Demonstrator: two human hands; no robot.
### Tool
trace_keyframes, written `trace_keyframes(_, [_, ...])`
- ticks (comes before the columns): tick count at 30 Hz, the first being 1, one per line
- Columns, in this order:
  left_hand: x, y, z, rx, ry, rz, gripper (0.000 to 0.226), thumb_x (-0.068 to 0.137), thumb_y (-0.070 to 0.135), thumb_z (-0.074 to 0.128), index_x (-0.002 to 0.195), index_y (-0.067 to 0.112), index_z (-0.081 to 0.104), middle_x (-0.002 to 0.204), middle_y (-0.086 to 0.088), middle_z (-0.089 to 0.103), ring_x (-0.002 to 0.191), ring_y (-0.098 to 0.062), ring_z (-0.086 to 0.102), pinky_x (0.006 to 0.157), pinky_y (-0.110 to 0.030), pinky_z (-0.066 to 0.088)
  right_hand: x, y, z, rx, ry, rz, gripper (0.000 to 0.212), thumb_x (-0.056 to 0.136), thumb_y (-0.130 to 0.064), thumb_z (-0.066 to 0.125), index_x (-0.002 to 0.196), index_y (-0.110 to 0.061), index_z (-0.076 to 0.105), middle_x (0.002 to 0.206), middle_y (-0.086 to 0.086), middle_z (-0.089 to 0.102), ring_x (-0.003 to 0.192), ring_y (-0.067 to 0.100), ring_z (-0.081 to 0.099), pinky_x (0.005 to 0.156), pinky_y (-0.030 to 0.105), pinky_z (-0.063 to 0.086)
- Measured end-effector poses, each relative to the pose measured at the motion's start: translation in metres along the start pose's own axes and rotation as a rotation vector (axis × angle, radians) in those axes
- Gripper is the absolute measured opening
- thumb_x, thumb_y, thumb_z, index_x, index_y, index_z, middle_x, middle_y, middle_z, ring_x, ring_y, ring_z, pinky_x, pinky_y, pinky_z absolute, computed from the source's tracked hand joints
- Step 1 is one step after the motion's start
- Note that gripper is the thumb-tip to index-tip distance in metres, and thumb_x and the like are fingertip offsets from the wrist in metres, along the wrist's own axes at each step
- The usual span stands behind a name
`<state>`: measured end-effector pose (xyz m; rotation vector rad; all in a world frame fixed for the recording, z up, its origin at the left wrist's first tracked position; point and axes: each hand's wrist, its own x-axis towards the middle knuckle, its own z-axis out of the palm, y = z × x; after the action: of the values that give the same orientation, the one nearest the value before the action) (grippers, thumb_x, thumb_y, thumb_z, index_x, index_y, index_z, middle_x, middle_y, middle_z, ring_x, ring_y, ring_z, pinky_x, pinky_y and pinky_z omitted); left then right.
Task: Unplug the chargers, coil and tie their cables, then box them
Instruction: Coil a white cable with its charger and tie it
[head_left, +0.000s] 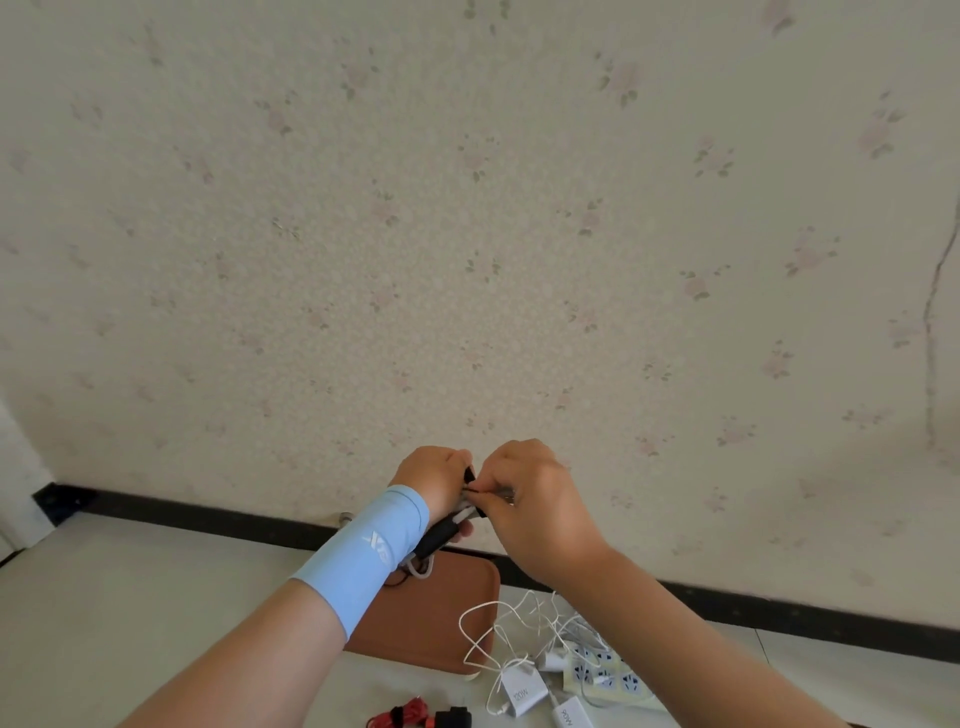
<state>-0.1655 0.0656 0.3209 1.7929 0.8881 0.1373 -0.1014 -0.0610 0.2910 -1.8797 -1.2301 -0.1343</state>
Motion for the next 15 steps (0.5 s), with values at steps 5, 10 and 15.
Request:
trace_keyframes(5, [-0.004, -0.001, -0.008, -0.118, 0.084, 0.011, 0.037, 0.102, 0.025, 0.041, 0.081, 0.001, 0.059, 0.061, -0.022, 0.061, 0.046, -0.032, 0.059, 0.043, -0.032, 0.050, 0.001, 0.001, -0.007, 0.097, -0.100, -0.026, 0.007, 0.089, -0.017, 0.073, 0.087, -0.016, 0.080, 0.095, -0.008, 0.066, 0.089, 0.008, 0.061, 0.079, 0.020, 0.050])
trace_keyframes(10, [-0.009, -0.001, -0.005, -0.056, 0.134, 0.203, 0.040, 0.103, 0.029, 0.039, 0.082, 0.002, 0.059, 0.064, -0.024, 0.063, 0.046, -0.034, 0.061, 0.045, -0.034, 0.051, 0.004, -0.001, -0.014, 0.190, -0.017, 0.056, 0.006, 0.080, -0.017, 0.083, 0.078, -0.021, 0.080, 0.085, -0.012, 0.070, 0.082, 0.006, 0.066, 0.076, 0.021, 0.054])
trace_keyframes(15, [-0.011, 0.001, -0.007, 0.224, 0.200, 0.475, 0.038, 0.103, 0.030, 0.039, 0.076, 0.013, 0.061, 0.062, -0.010, 0.054, 0.059, -0.023, 0.055, 0.059, -0.034, 0.046, 0.010, 0.008, -0.029, 0.154, -0.240, 0.348, 0.043, 0.078, -0.039, 0.085, 0.113, -0.030, 0.062, 0.110, -0.014, 0.064, 0.097, 0.002, 0.062, 0.079, 0.016, 0.050])
